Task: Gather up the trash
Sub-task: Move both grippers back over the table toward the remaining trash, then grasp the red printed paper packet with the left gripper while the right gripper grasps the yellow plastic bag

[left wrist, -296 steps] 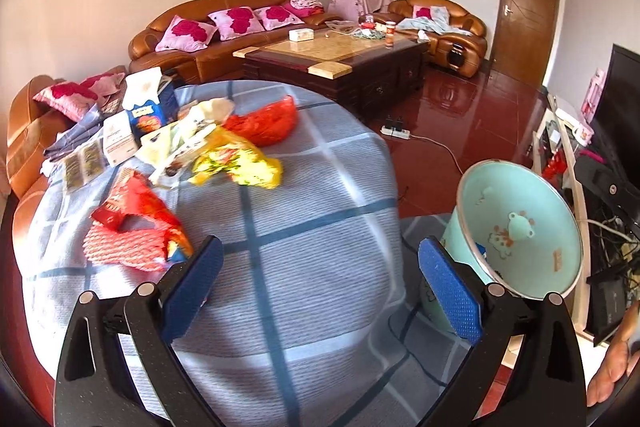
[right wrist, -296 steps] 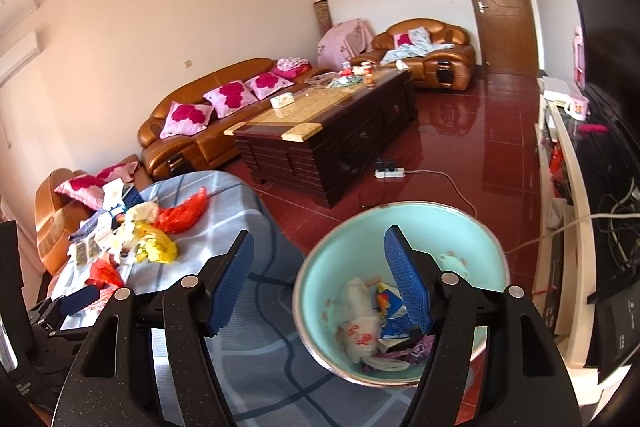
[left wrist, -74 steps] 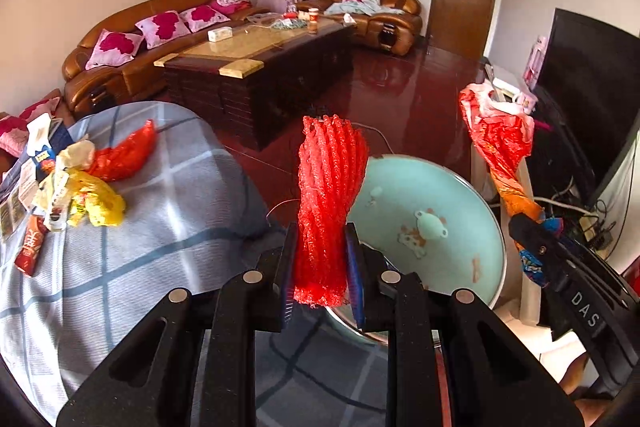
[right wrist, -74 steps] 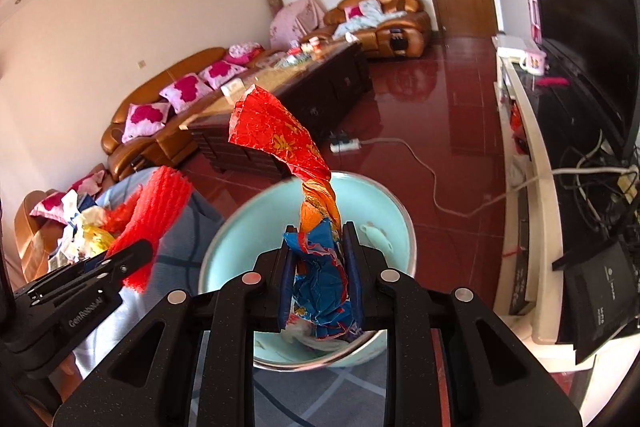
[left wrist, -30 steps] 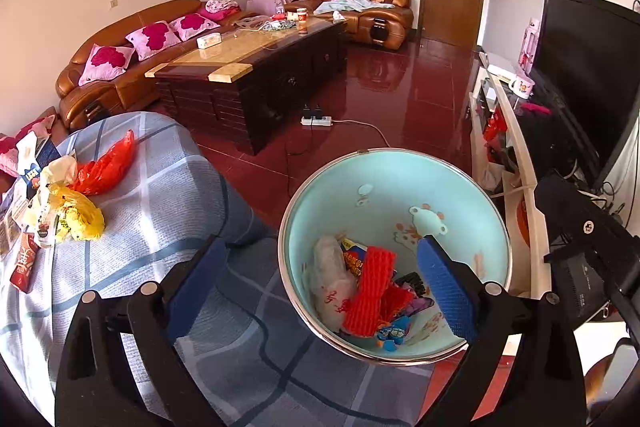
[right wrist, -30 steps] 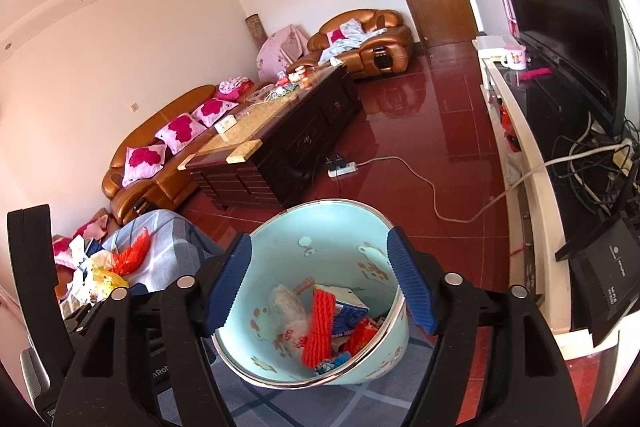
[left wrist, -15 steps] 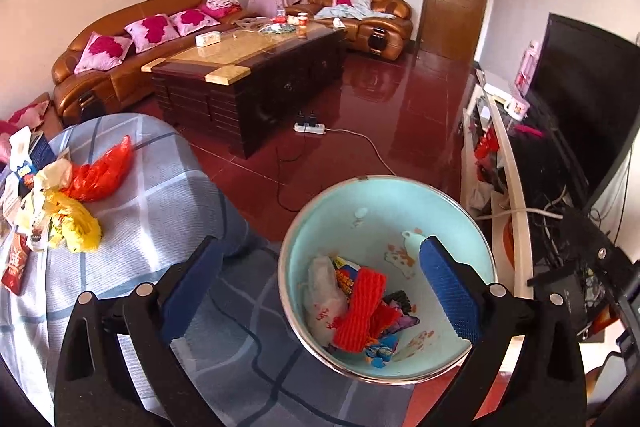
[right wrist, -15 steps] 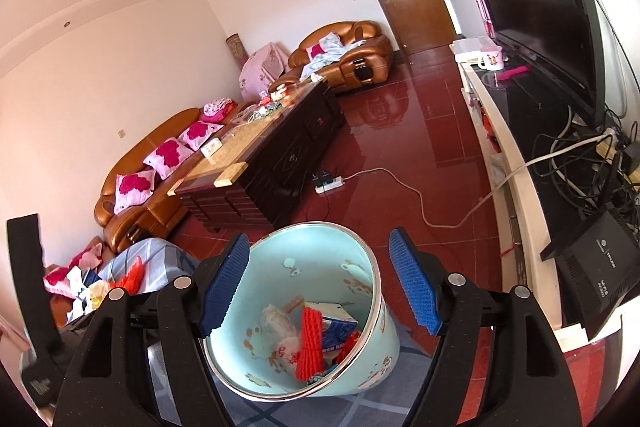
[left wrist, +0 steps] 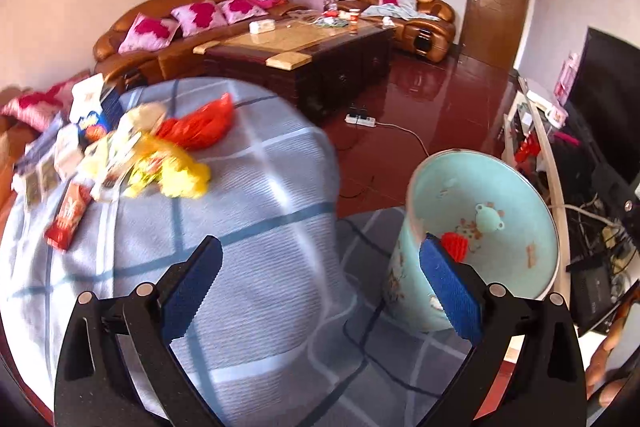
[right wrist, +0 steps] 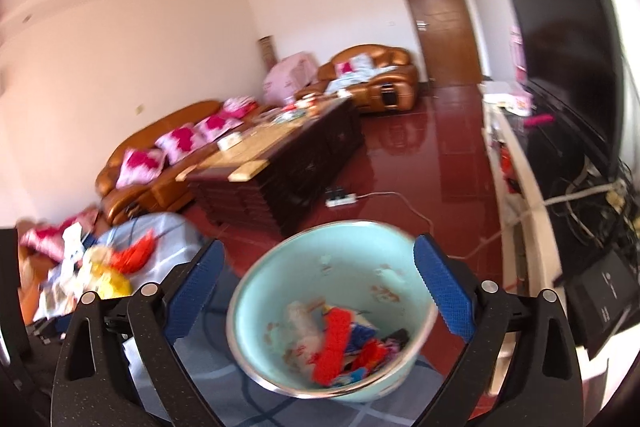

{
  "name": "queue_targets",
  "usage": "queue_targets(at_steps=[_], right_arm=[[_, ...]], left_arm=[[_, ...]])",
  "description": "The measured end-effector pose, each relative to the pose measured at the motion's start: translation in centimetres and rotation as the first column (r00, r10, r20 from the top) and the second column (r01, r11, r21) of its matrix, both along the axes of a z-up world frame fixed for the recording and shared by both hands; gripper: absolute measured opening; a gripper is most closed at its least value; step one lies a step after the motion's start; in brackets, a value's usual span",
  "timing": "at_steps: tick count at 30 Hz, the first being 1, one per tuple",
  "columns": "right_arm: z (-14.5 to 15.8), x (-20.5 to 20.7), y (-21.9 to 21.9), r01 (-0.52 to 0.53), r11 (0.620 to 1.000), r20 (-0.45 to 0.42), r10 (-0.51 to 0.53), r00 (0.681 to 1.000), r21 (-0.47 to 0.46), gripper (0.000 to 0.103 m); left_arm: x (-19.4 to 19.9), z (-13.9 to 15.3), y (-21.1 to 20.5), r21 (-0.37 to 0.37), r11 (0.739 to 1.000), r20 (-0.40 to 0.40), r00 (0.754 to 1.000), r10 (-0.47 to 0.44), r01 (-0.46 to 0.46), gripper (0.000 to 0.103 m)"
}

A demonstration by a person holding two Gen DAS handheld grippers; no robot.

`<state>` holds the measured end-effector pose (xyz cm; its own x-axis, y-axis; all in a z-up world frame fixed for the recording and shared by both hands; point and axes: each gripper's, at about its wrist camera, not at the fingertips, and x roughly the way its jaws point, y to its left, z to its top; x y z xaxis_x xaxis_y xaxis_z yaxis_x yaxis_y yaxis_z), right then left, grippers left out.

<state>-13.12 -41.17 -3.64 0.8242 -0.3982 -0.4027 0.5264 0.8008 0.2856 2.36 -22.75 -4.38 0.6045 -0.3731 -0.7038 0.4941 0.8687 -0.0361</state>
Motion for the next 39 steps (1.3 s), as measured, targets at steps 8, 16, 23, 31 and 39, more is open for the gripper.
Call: queue_targets(at_steps=[8,16,23,31,39], right_arm=[[1.3,4.3,6.3,-0.207,0.977,-0.090,0.201,0.975,-0.052,0.094],[1.8,8.9,12.6,-0.341,0.939,-0.120,0.335,0.935,-0.035,0.093],[0.5,12.9,17.4,-0.447,0.894,-0.179,0.436,0.882,-0.024,0.087],[-0.5,18.2,19.8,-0.513,0.858,-0.243,0.493,0.835,-0.020,0.082],[-1.3,24.2,19.6,-0.558,0.830,-0.322,0.525,0.788,-0.013,0.076]], left_arm=[[2.0,-0.5,8.4,-0.017,0.989,-0.035,0.988,0.149,-0.149,0.097],[4.1,-0.9,16.5,-0.016,0.962,-0.037,0.961,0.273,-0.274,0.097],[6.7,-1.7,22.3,-0.030,0.924,-0.057,0.923,0.380,-0.382,0.097],[11.2,-2.8,26.3,-0.017,0.889,-0.097,0.885,0.455,-0.458,0.097],[16.0,-3.0,25.6,0.008,0.907,-0.110,0.901,0.419,-0.421,0.096]])
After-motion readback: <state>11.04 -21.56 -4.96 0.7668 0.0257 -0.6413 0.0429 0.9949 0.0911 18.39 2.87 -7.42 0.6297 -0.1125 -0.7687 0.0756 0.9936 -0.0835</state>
